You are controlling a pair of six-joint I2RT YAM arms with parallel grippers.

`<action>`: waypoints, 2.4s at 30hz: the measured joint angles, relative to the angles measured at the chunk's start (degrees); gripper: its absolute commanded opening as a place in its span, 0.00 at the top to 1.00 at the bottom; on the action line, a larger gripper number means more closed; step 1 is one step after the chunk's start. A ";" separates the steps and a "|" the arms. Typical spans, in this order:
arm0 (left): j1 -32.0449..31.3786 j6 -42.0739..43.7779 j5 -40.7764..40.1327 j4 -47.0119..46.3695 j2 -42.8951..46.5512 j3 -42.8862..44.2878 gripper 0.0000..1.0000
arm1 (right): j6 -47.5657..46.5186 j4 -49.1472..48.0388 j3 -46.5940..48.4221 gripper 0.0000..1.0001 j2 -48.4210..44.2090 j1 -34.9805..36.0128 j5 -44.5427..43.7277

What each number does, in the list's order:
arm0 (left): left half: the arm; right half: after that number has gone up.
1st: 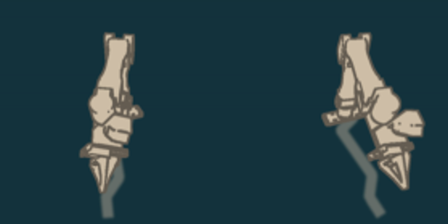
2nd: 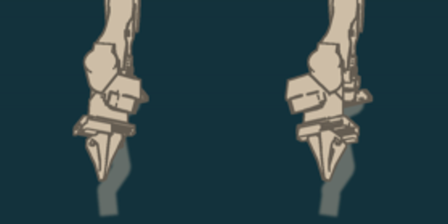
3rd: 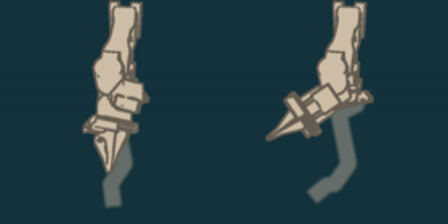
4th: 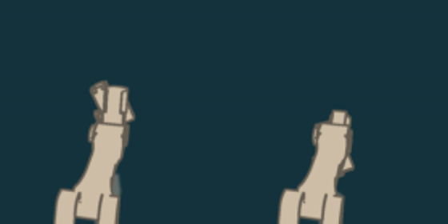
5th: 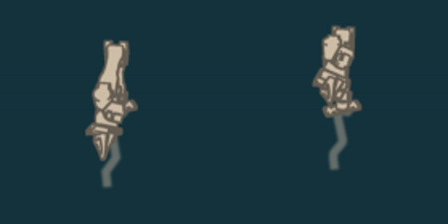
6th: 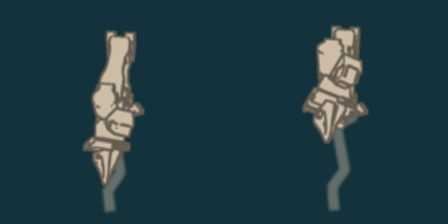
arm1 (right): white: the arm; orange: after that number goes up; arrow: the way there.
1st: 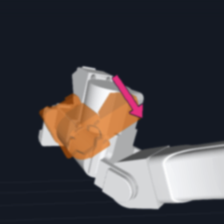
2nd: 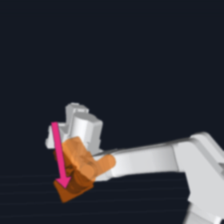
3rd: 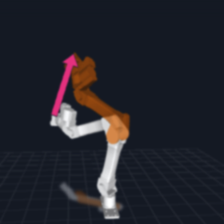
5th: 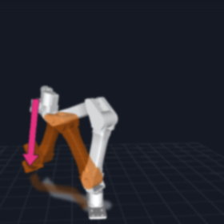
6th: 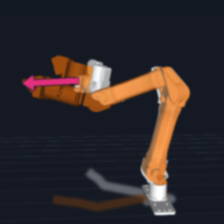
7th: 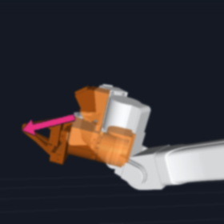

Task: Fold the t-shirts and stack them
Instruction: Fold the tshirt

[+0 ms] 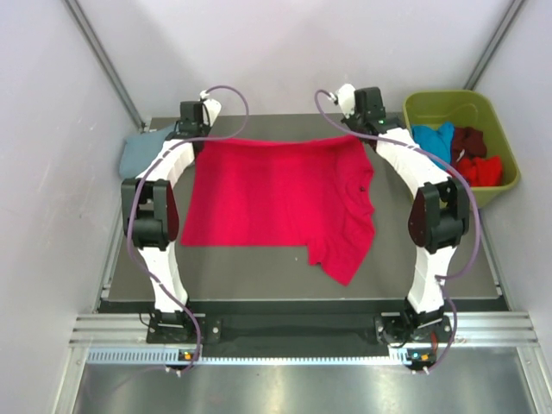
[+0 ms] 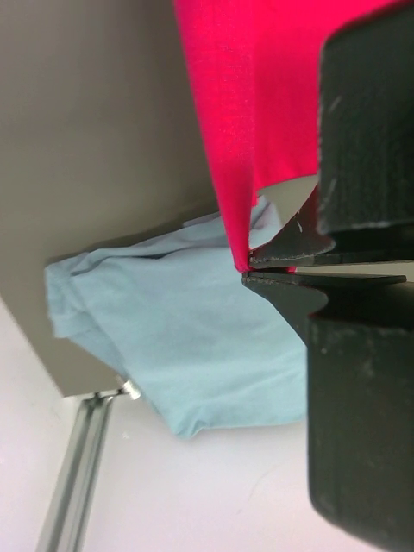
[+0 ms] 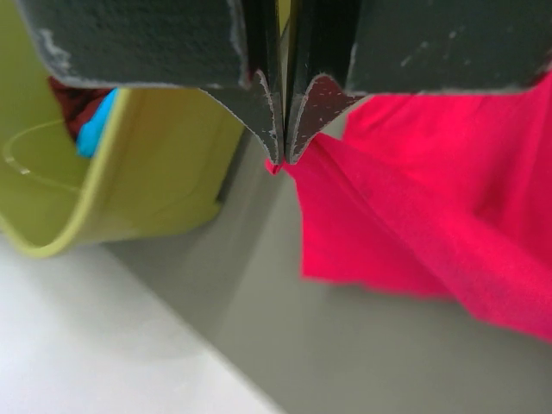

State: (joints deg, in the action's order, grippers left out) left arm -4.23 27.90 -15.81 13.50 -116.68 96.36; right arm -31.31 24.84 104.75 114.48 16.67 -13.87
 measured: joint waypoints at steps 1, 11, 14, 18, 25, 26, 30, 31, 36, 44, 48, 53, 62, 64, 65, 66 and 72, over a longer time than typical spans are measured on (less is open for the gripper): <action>0.02 -0.24 0.02 0.26 0.26 -0.59 1.00 | 0.02 0.61 -1.44 1.00 -0.66 0.22 0.17; 0.02 -2.10 0.04 2.97 2.47 -9.01 1.00 | 0.50 4.17 -8.70 1.00 -5.51 0.85 1.44; 0.02 -2.73 0.24 4.04 3.87 -10.71 1.00 | 0.92 4.70 -10.27 1.00 -7.37 0.85 1.70; 0.02 -3.26 0.37 4.61 6.82 -12.50 1.00 | 1.36 5.27 -12.24 1.00 -10.32 0.85 2.14; 0.09 -4.26 0.46 4.83 8.55 -13.53 1.00 | 2.01 6.29 -15.69 1.00 -12.96 1.27 3.69; 0.09 -4.52 0.70 5.25 8.55 -13.57 1.00 | 1.99 6.38 -16.13 1.00 -12.96 1.42 3.89; 0.11 -5.88 1.68 6.84 8.39 -13.57 1.00 | 1.99 7.85 -17.14 1.00 -12.74 2.27 4.79; 0.11 -6.29 1.88 7.67 8.24 -13.55 1.00 | 1.99 7.93 -17.14 1.00 -12.63 2.45 4.98; 0.13 -7.98 2.64 10.64 6.45 -13.55 1.00 | 1.97 8.04 -17.14 1.00 -11.89 3.10 5.42; 0.13 -9.68 3.54 13.77 5.18 -13.53 0.76 | 1.97 9.11 -17.77 0.93 -10.14 4.11 6.01; 0.31 -10.56 3.63 14.75 4.79 -13.51 0.53 | 2.40 9.49 -17.75 0.55 -10.03 4.35 6.38; 0.79 -11.30 3.17 13.79 5.20 -12.94 0.44 | 2.60 9.75 -16.98 0.53 -10.05 4.35 6.47; 0.81 -12.24 8.13 13.22 2.99 -0.22 0.44 | 5.14 9.29 -10.75 0.50 -8.76 3.69 6.82; 0.74 -13.07 10.45 13.73 0.63 3.34 0.45 | 6.95 9.09 -8.15 0.48 -6.32 3.02 8.09; 0.74 -13.60 12.17 14.67 -0.85 5.31 0.45 | 7.96 9.07 -6.88 0.48 -4.68 2.51 9.14; 0.72 -14.21 13.49 15.63 -2.27 6.97 0.46 | 8.96 8.90 -5.99 0.47 -3.08 1.92 9.92; 0.44 -17.73 21.57 20.76 -8.13 10.47 0.47 | 12.52 9.57 -5.62 0.48 4.20 -0.68 12.50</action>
State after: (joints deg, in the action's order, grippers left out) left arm -3.79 10.17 5.76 34.26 -124.81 106.83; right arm -18.79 34.41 99.13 118.67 15.99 -1.37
